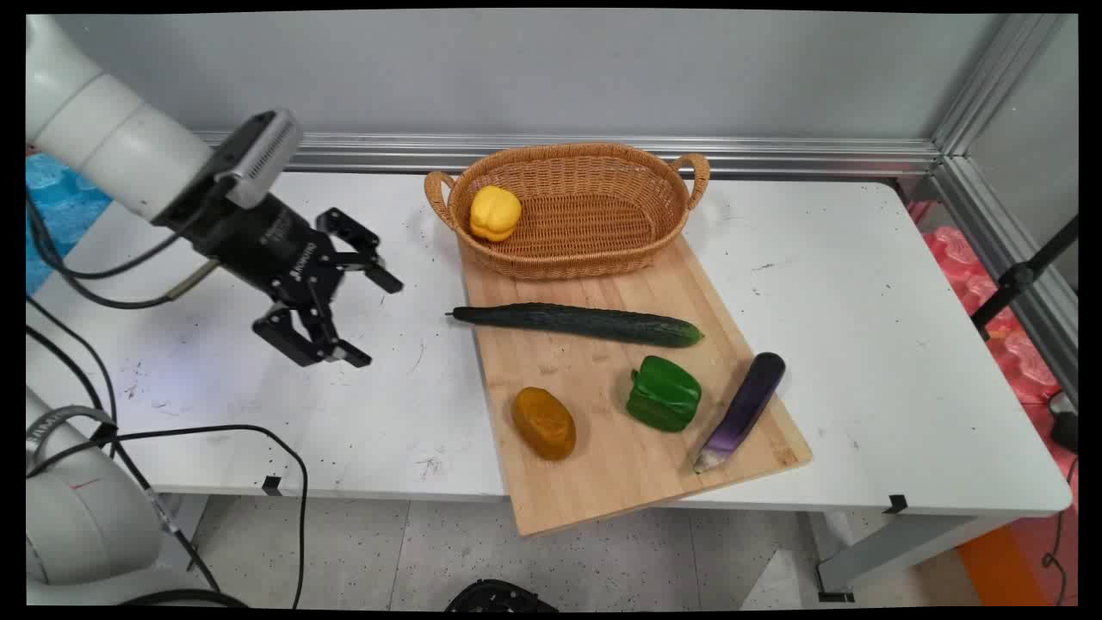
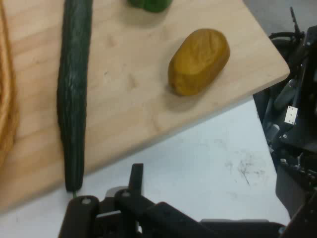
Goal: Pick up the potato from the cutting board
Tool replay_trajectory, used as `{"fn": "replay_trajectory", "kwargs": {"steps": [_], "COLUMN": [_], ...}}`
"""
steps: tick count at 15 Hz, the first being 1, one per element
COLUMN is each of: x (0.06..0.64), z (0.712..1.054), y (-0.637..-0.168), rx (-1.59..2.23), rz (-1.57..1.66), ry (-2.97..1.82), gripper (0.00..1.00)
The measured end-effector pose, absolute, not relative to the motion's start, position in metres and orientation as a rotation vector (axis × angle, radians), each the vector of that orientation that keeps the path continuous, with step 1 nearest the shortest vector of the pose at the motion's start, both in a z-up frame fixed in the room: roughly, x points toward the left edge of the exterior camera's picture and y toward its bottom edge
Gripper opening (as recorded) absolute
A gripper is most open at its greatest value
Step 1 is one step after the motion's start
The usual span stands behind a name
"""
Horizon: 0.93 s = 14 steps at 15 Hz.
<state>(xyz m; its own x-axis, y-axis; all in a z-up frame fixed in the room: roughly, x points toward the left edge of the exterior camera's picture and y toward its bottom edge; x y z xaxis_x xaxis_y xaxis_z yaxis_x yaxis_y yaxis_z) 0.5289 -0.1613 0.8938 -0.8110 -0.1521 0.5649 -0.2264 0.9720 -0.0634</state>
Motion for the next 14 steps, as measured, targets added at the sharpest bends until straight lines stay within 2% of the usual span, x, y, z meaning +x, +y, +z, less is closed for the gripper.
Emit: {"fn": "replay_trajectory", "kwargs": {"steps": [8,14], "x": [0.491,0.456], "z": [0.877,0.85], "y": [-0.191,-0.221], "rx": [0.049,-0.123], "rz": [0.19,0.152], "ry": [-2.538,-2.527], "gripper": [1.0,1.0]}}
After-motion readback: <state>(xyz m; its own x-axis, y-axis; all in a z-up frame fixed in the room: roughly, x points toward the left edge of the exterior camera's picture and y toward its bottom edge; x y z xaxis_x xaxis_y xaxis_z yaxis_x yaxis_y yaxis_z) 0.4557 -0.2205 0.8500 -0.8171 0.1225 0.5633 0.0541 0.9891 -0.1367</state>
